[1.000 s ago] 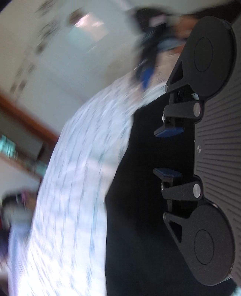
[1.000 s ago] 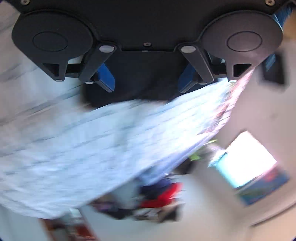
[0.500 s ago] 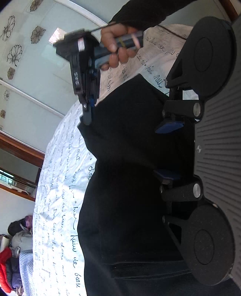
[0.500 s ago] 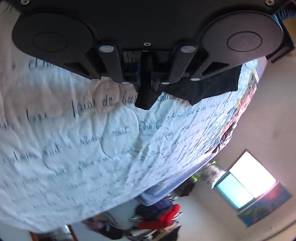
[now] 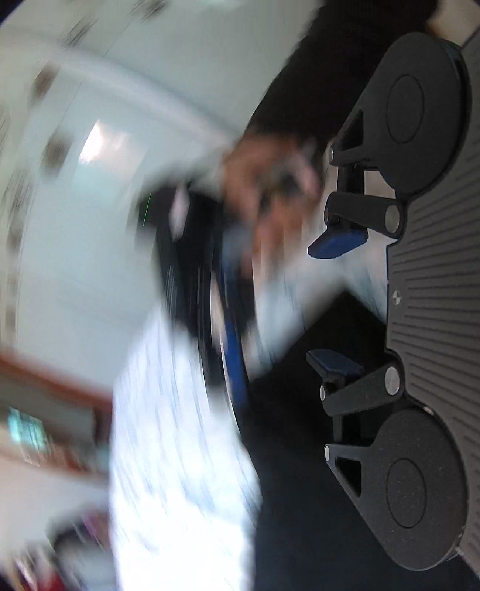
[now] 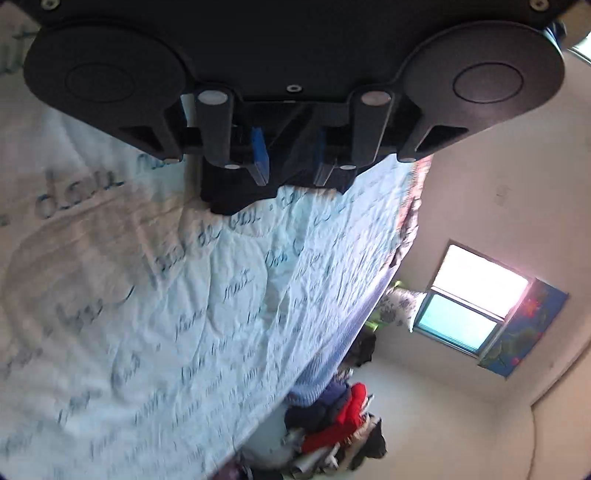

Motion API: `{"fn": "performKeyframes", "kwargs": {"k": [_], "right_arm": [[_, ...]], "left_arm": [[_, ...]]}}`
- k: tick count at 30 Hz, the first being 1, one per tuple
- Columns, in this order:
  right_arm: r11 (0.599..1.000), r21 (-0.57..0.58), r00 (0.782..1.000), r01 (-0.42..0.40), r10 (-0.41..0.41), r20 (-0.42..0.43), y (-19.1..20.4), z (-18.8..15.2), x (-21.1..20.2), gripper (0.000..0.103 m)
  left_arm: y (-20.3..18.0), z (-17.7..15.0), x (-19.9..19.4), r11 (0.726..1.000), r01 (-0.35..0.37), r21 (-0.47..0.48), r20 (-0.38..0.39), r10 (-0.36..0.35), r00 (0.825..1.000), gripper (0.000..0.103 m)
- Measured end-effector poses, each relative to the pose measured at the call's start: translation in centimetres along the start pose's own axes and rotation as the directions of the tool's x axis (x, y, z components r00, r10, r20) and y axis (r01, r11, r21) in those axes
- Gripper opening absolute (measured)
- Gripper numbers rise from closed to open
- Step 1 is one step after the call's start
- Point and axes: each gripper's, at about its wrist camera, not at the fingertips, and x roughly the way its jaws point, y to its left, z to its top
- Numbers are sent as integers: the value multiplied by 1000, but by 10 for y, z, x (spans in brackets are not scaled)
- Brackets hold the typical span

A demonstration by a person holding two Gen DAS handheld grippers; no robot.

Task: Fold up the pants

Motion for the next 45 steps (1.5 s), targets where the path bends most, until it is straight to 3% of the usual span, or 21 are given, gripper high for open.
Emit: {"fn": "performKeyframes", "kwargs": {"k": [2,3,4,5,7,9,12,14,16,19,22,25,27,29,31,34,35,36,41,43,45], "right_arm": [[994,75,992,-73,80,-93,-12,6,17,37],[995,81,990,-57,67,-121,-17,9,25,38],[998,60,990,10,-1,-139,-23,12,32,14],[997,54,987,46,-37,-156,-32,16,37,0],[992,126,991,29,-12,-132,-48,23,36,0],[996,50,990,69,-63,-124,-36,28,34,0],[998,27,996,54,-52,-74,-16,38,23,33],[999,19,998,-37,38,-58,-5,39,19,59],[995,-8,990,-101,100,-103,5,31,24,70],[998,-51,982,-44,34,-186,1,19,42,66],[1000,-30,991,-3,-1,-135,-13,29,42,42],[989,-51,991,136,-136,7,-10,40,23,54],[988,-93,993,119,-118,22,7,35,14,58],[987,-149,999,54,-53,11,29,21,9,71],[979,-203,1000,22,-20,9,47,5,11,73],[955,-281,996,90,-94,1,57,-19,22,73],[947,-299,991,120,-131,-15,54,-27,28,73],[939,-303,983,164,-183,-36,50,-33,37,72],[913,-311,963,264,-266,35,45,-48,25,69],[867,-369,942,336,-310,129,69,-59,13,73],[822,-414,920,391,-335,203,88,-73,11,78]], "left_arm": [[-13,-3,31,994,42,97,-45,-38,998,66],[-11,-8,50,995,49,82,-108,-40,993,66],[-5,-14,67,998,55,21,-174,-50,983,65],[-1,-19,68,999,49,-3,-139,-49,989,66],[0,-20,67,998,65,-20,-135,-67,989,69],[2,-19,64,995,90,-50,-145,-96,985,69],[-1,-23,65,987,138,-85,-223,-154,963,65],[-5,-22,49,986,146,-77,-166,-157,974,62],[-3,-16,32,987,140,-80,-86,-147,985,64],[-1,-14,27,999,39,-6,-33,-39,999,76],[14,-31,51,999,17,-35,-146,-22,989,77],[5,-36,33,1000,-3,2,-126,4,992,75],[7,-32,11,999,0,-37,-75,-2,997,72],[13,-28,-16,997,-52,-59,-7,51,999,74],[20,-25,-29,978,-203,-50,15,204,979,74],[50,-34,-34,902,-420,-100,-52,417,907,74],[65,-41,-29,885,-445,-140,-132,429,894,72],[75,-50,-27,885,-437,-162,-156,414,897,72],[59,-52,-52,875,-461,-147,-119,447,887,75],[64,-47,-66,842,-518,-152,-84,512,855,76],[70,-52,-66,790,-591,-161,-106,582,806,80]]}}
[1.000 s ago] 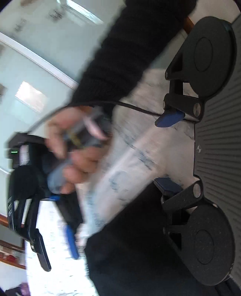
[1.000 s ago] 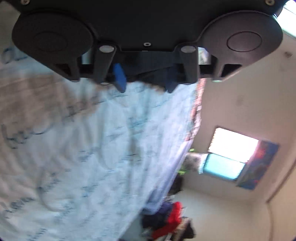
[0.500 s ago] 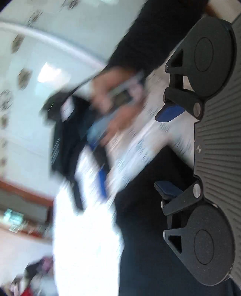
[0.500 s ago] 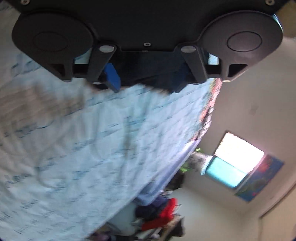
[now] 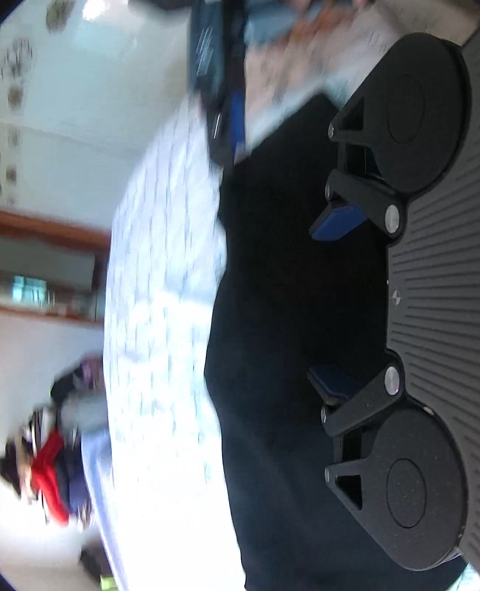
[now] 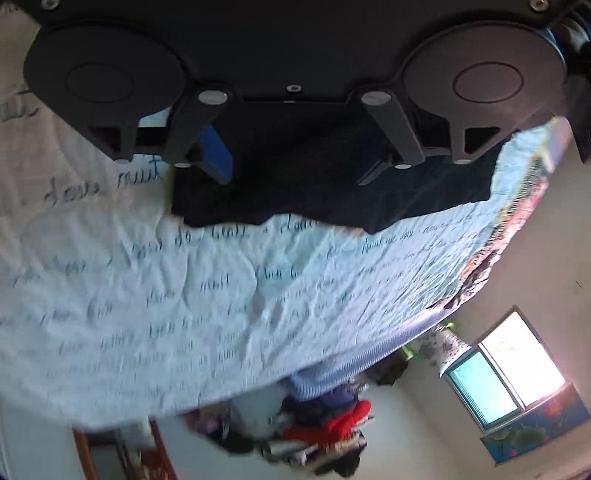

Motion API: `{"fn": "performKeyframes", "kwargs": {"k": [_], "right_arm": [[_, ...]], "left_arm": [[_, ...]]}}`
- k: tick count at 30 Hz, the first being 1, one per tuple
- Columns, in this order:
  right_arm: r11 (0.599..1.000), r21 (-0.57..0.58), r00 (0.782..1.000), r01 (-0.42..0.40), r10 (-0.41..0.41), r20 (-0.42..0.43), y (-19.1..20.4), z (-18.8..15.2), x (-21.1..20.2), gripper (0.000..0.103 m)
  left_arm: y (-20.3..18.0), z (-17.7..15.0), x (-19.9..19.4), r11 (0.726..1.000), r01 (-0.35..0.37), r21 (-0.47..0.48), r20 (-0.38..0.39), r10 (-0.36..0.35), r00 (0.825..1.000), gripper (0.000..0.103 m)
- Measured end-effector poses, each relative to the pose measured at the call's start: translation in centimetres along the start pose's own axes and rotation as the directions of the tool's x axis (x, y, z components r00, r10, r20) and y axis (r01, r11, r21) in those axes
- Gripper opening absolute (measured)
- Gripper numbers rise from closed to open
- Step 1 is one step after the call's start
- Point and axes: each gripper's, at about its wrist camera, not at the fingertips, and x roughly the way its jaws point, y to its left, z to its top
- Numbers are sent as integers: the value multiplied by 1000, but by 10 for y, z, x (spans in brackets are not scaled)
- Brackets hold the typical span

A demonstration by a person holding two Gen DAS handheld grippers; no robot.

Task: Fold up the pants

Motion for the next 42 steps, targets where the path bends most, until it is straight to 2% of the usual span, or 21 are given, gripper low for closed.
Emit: {"fn": "performKeyframes", "kwargs": {"k": [2,5,7,10,14,16,18,20,22,27,29,32,34,36,38,42], "right_arm": [[997,-71,999,27,-29,-22,18,-13,3,78],[968,-225,985,109,-135,-104,34,-42,22,77],[937,-313,979,158,-191,-76,40,-54,18,77],[952,-261,983,160,-179,-49,45,-46,-2,78],[935,-302,981,187,-194,8,65,-42,-10,84],[926,-324,976,194,-216,-33,67,-50,2,85],[916,-346,960,204,-256,-111,62,-63,17,85],[913,-353,965,202,-248,-89,61,-70,13,85],[928,-318,966,196,-239,-99,63,-62,5,85],[929,-323,978,179,-204,-45,83,-46,1,86],[923,-345,978,167,-200,-62,90,-48,10,86],[896,-412,961,164,-239,-137,94,-68,32,88],[893,-420,967,164,-229,-109,92,-74,29,88],[913,-376,969,158,-217,-121,93,-66,22,88],[925,-354,981,138,-177,-78,100,-56,13,88],[916,-378,988,134,-154,-22,123,-43,21,89]], "left_arm": [[8,-2,17,999,-52,-10,-41,52,998,77],[4,-10,17,995,-83,51,-13,84,996,79],[6,-13,6,996,-76,52,-10,77,997,79],[13,-15,2,996,-81,26,-10,81,997,79],[27,-14,-3,992,-129,-7,-23,129,991,80],[32,-14,-4,991,-136,-9,-20,135,991,81],[33,-18,-7,991,-131,-5,-16,131,991,81],[36,-20,-11,992,-127,-7,-14,127,992,81],[39,-21,-13,992,-129,-6,-12,129,992,81],[46,-17,-14,991,-132,-29,-13,132,991,80],[47,-17,-15,991,-130,-30,-12,130,991,80],[50,-19,-16,991,-130,-32,-12,130,991,80],[56,-20,-22,990,-135,-43,-6,134,991,79],[62,-19,-32,989,-138,-60,17,139,990,79],[69,-15,-40,986,-153,-65,41,156,987,80],[88,-4,-37,972,-215,-96,57,221,973,81]]}}
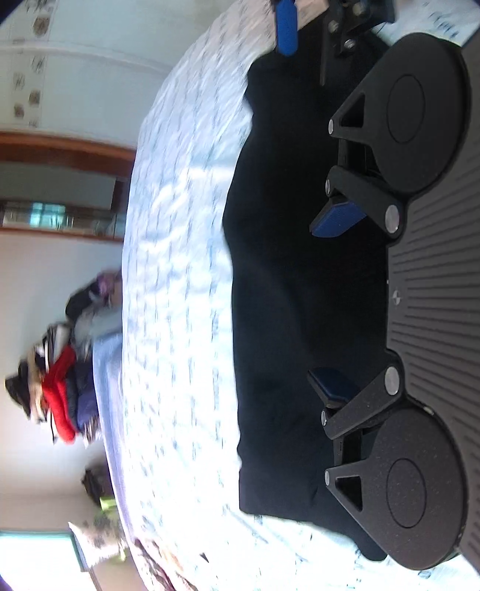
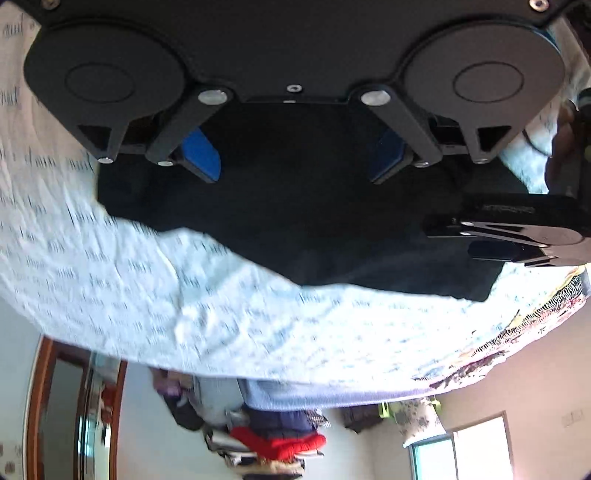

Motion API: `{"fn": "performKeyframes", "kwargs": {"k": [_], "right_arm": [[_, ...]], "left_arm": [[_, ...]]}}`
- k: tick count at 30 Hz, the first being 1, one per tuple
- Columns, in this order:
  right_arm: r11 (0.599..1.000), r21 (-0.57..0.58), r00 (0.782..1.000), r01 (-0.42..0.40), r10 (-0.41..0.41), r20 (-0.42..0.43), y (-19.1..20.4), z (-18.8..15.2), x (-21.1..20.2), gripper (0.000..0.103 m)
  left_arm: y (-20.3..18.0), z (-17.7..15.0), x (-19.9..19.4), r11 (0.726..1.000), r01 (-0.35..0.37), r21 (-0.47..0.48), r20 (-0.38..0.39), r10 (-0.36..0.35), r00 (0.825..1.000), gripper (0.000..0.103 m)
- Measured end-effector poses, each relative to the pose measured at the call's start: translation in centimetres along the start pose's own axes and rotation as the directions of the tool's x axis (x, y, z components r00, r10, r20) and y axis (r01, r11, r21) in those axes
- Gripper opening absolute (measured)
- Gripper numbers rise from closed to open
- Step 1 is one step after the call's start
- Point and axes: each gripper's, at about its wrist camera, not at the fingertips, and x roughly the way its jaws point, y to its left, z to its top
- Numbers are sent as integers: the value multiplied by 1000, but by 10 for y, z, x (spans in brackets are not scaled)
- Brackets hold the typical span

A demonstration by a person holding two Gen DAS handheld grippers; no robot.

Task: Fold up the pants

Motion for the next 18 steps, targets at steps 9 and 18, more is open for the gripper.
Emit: {"fn": "performKeyframes", "kwargs": {"k": [9,18], "right_arm": [[994,-88,988,-57,44,-149,25,-5,33,90],[831,409,895,-376,440,-71,1,75,111,92]], "left_arm": [[16,-27,-10,997,-47,58,-3,47,999,82],[25,-24,15,998,-19,63,-74,24,997,95]]}}
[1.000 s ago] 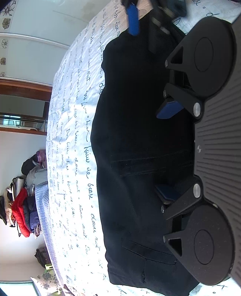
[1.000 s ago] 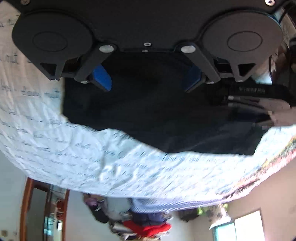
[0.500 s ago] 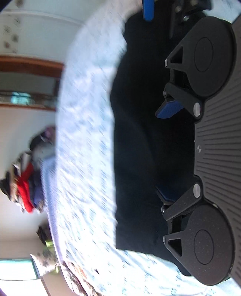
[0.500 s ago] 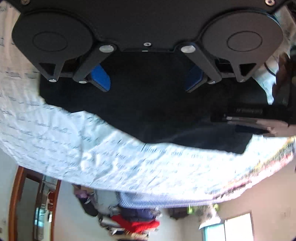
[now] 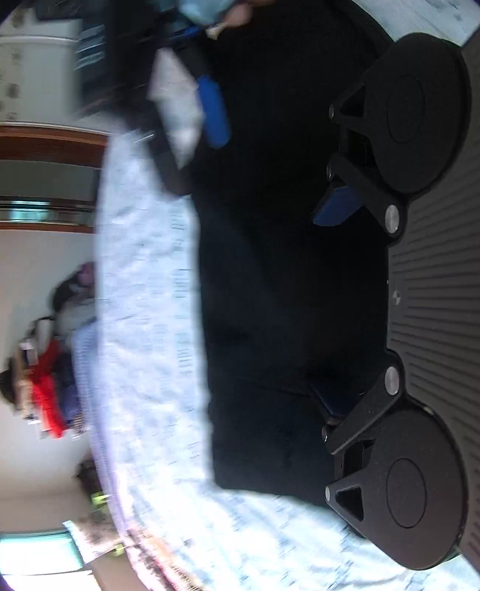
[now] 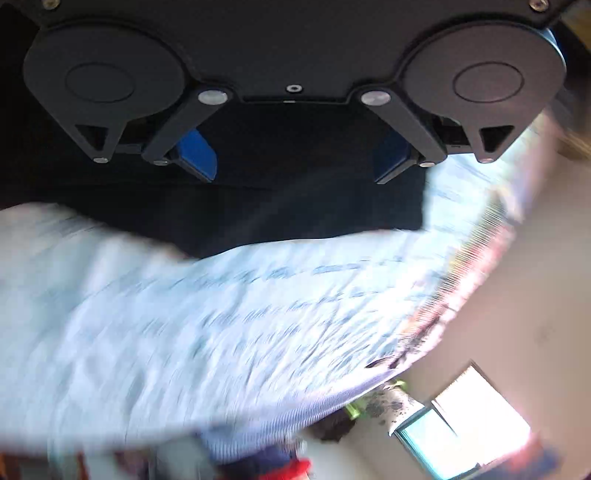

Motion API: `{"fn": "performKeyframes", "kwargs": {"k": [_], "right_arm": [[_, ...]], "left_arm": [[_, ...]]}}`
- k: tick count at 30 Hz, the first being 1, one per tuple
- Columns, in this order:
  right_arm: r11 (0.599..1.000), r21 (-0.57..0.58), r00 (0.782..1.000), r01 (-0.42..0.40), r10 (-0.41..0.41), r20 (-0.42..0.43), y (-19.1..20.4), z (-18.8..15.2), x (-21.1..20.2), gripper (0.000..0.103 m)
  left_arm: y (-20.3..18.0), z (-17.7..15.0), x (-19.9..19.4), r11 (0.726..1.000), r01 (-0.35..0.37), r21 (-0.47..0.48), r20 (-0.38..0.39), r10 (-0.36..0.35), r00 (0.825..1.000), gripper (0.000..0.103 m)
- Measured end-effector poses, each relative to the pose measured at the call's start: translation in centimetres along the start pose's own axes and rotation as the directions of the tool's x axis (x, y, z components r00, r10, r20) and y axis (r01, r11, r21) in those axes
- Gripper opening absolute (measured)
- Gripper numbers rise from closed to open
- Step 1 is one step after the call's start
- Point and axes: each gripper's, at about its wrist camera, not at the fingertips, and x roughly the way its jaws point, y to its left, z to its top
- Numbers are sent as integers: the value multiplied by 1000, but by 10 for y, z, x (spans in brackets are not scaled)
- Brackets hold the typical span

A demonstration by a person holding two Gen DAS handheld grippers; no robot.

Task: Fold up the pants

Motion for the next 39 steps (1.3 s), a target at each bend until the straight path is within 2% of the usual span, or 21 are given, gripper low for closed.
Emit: {"fn": "performKeyframes", "kwargs": {"k": [1,2,3,4,8,10,12,14,15,19,22,24,26,27,28,30,32,33,36,38,39], "right_arm": [[998,58,999,-16,19,-41,-9,6,18,92],[996,84,998,16,-11,-58,-16,11,30,89],[993,102,998,59,-55,-43,-19,15,34,89],[990,126,998,61,-59,-19,-18,17,31,89],[994,80,996,-75,70,64,7,16,13,97],[990,80,993,-115,113,27,5,15,24,98],[994,93,997,-55,59,-42,-4,12,51,96],[992,113,999,-52,52,1,-8,8,50,94],[991,126,999,-53,52,10,-4,7,44,94],[997,-12,993,-72,73,96,27,-11,8,96],[992,-124,987,-31,50,154,49,-40,-14,95],[963,-268,984,35,14,180,74,-62,-21,95],[886,-451,979,112,-22,200,108,-87,-15,95],[825,-549,979,134,-25,203,123,-99,-8,95],[743,-649,979,164,-42,200,141,-113,3,94],[555,-792,966,255,-105,237,167,-140,30,92],[363,-876,948,318,-133,290,184,-164,54,74],[303,-895,944,328,-143,298,188,-171,63,70],[192,-916,930,352,-182,319,193,-183,85,54],[102,-921,910,376,-228,346,192,-188,100,54],[66,-919,904,388,-221,366,192,-190,103,54]], "left_arm": [[-1,-5,-2,1000,-11,20,37,10,999,98],[-3,-6,-6,999,-19,35,43,18,999,97],[-3,-6,-12,999,-20,29,42,19,999,96],[1,-7,-19,1000,-8,9,48,8,999,95],[16,-5,-30,997,17,-71,80,-11,997,98],[17,-5,-13,998,5,-68,16,-4,1000,99],[15,-7,-9,1000,-11,-28,19,12,1000,103],[21,-4,-23,999,9,-49,21,-8,1000,94],[31,-3,-33,996,35,-87,29,-32,999,94],[82,-7,-71,968,94,-233,99,-72,992,96],[127,-11,-94,929,68,-365,117,-27,993,96],[152,-16,-109,898,31,-439,124,26,992,95],[170,-22,-124,869,-21,-494,132,100,986,95],[178,-22,-130,859,-43,-510,134,129,983,95],[182,-24,-134,851,-63,-521,128,151,980,95],[189,-20,-137,839,-74,-540,120,163,979,95],[187,-24,-142,834,-71,-548,112,157,981,95],[185,-24,-141,834,-73,-547,107,155,982,95],[185,-29,-139,838,-65,-542,102,143,985,96],[183,-30,-137,841,-63,-538,94,134,987,96],[184,-32,-133,843,-61,-535,92,130,987,96]]}}
